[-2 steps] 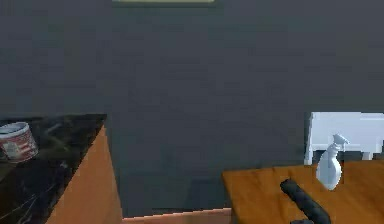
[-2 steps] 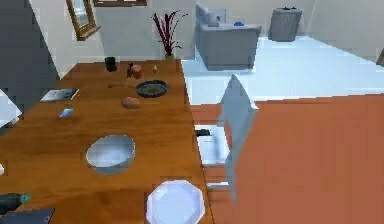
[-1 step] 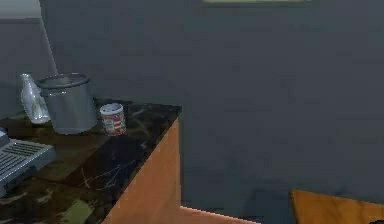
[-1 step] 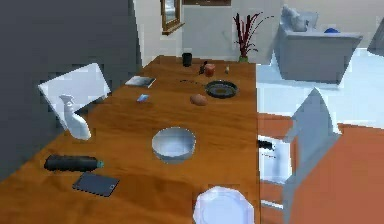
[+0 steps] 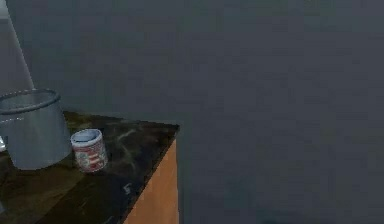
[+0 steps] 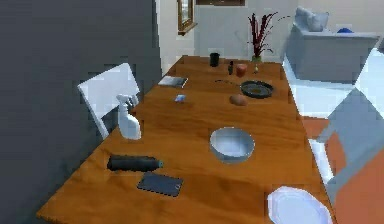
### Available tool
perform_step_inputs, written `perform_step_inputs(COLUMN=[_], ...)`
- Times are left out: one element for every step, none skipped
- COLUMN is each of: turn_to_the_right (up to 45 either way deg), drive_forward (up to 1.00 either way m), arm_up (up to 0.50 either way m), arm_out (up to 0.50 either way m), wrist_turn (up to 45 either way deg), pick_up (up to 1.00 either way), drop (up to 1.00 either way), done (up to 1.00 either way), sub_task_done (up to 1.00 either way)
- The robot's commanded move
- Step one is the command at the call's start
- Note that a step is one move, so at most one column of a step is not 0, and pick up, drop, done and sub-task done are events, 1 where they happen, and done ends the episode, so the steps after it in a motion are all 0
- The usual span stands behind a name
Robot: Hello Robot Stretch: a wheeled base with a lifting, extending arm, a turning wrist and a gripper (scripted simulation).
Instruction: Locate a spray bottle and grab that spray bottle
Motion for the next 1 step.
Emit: perform_step_inputs(turn_to_the_right=[-15.0], drive_forward=[0.00], arm_up=[0.00], arm_out=[0.00], wrist_turn=[0.0], pick_up=[0.00], drop=[0.00], done=[0.00], sub_task_done=[0.00])
